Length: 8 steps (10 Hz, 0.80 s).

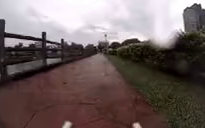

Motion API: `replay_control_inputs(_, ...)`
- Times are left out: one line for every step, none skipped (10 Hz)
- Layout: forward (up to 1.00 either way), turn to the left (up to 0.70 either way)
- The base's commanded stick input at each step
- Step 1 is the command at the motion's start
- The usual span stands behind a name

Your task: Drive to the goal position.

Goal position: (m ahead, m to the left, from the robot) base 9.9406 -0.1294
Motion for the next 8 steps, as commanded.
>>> replay_control_inputs(0.5,0.38)
replay_control_inputs(0.5,0.11)
replay_control_inputs(0.5,0.0)
replay_control_inputs(0.5,0.0)
replay_control_inputs(0.5,0.0)
replay_control_inputs(0.5,0.0)
replay_control_inputs(0.5,0.0)
replay_control_inputs(0.5,0.0)
